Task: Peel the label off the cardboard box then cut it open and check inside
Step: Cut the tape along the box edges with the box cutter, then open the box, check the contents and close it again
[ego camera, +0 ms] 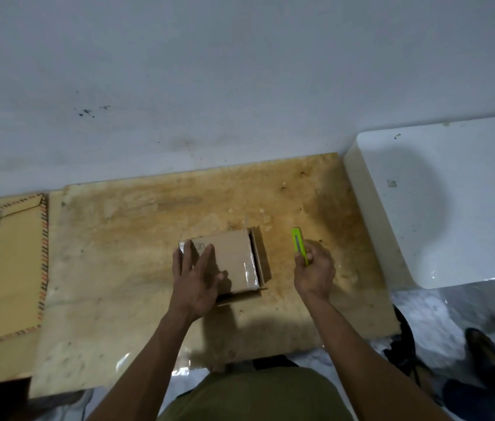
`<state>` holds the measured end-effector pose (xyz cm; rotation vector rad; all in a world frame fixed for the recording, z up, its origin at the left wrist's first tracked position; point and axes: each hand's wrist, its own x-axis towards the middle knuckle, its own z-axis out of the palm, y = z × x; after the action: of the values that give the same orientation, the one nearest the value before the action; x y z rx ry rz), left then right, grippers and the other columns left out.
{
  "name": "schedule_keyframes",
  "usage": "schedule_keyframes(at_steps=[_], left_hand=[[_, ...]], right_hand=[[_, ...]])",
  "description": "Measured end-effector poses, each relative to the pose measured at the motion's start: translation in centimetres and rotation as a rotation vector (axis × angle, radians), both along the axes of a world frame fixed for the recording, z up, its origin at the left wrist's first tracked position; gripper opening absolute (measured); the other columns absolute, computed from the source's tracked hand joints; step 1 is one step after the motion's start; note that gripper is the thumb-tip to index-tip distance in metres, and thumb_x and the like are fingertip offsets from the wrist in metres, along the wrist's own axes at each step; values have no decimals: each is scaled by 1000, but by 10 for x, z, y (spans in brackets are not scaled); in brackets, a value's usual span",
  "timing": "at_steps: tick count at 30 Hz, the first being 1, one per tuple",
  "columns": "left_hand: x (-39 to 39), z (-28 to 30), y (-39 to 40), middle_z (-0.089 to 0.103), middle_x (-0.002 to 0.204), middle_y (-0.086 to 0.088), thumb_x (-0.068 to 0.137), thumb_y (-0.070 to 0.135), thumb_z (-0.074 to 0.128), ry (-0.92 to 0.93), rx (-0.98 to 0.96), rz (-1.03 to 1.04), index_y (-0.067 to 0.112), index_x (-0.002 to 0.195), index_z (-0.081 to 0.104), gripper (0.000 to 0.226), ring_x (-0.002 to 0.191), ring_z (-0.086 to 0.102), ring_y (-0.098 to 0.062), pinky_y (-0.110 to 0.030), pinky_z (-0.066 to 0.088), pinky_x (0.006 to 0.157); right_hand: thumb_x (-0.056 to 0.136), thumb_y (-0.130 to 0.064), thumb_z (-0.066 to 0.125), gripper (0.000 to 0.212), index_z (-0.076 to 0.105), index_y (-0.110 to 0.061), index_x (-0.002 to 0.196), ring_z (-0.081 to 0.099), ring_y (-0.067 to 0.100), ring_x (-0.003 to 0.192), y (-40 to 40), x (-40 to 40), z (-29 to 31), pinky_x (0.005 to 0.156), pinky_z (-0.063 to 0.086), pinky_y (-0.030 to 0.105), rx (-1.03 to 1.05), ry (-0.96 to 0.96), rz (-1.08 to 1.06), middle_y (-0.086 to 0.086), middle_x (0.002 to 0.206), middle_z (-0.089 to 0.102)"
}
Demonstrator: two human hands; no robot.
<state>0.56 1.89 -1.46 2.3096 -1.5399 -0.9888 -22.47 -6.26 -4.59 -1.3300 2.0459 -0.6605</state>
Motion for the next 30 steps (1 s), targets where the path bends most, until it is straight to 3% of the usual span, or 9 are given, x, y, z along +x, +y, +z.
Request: schedule_keyframes(at_steps=[3, 9, 12, 16, 19, 22, 26, 30], left_hand=[[0, 0, 1, -19, 163, -5, 95, 43, 55, -1, 2, -5, 32, 155, 17, 72, 146, -27, -31, -52, 0, 120], [0, 0, 2, -18, 163, -4, 95, 40, 56, 9, 0, 11, 32, 155, 19, 70, 146, -27, -29, -49, 2, 120], [0, 0, 3, -18, 163, -3, 95, 41, 55, 20, -11, 11, 31, 155, 18, 71, 146, -27, -28, -49, 2, 120], [-1, -5, 9, -21, 162, -3, 96, 48, 50, 6, -88, 34, 29, 156, 14, 72, 145, -30, -25, -45, -2, 119], [-2, -10, 21, -11, 164, -6, 97, 52, 35, -120, -222, -4, 23, 156, 16, 69, 150, -20, -23, -42, 1, 121], [-4, -11, 34, -4, 166, -2, 99, 52, 27, -154, -218, -35, 22, 157, 11, 67, 152, -9, -20, -47, 4, 121], [3, -15, 45, -10, 165, 0, 97, 63, 15, -154, -98, 46, 24, 156, -5, 74, 150, -16, -16, -49, -6, 119], [24, -18, 50, -5, 165, 1, 96, 66, 18, -46, -77, 115, 25, 155, -7, 77, 150, -13, -16, -51, -5, 120]], right_hand=[[80, -15, 72, 28, 70, -24, 107, 62, 36, 99, -4, -5, -13, 81, 52, 40, 6, 105, 80, 12, 105, 68], [81, -38, 70, 26, 69, -25, 105, 50, 35, 110, 0, -16, -18, 87, 46, 47, 35, 435, 251, 7, 111, 64], [86, -32, 65, 27, 68, -20, 110, 51, 35, 113, 3, -7, -11, 95, 44, 47, -70, 309, 279, 8, 116, 61], [96, -24, 56, 33, 62, -19, 127, 48, 20, 123, 26, 29, 17, 99, 34, 22, -170, 33, 477, 2, 133, 57], [101, -27, 43, 40, 49, -21, 140, 33, 15, 137, 45, 49, 23, 106, 33, 28, -228, 50, 655, -3, 148, 46], [102, -27, 31, 47, 40, -16, 146, 24, 16, 146, 55, 56, 13, 114, 33, 39, -259, 200, 796, 0, 153, 40], [102, -35, 19, 54, 21, -17, 153, 10, 14, 150, 56, 51, 4, 118, 23, 50, -83, 279, 765, 0, 161, 22], [101, -44, 16, 60, 11, -17, 155, -2, 11, 150, 50, 42, 6, 123, 6, 46, 37, 216, 710, 0, 163, 11]])
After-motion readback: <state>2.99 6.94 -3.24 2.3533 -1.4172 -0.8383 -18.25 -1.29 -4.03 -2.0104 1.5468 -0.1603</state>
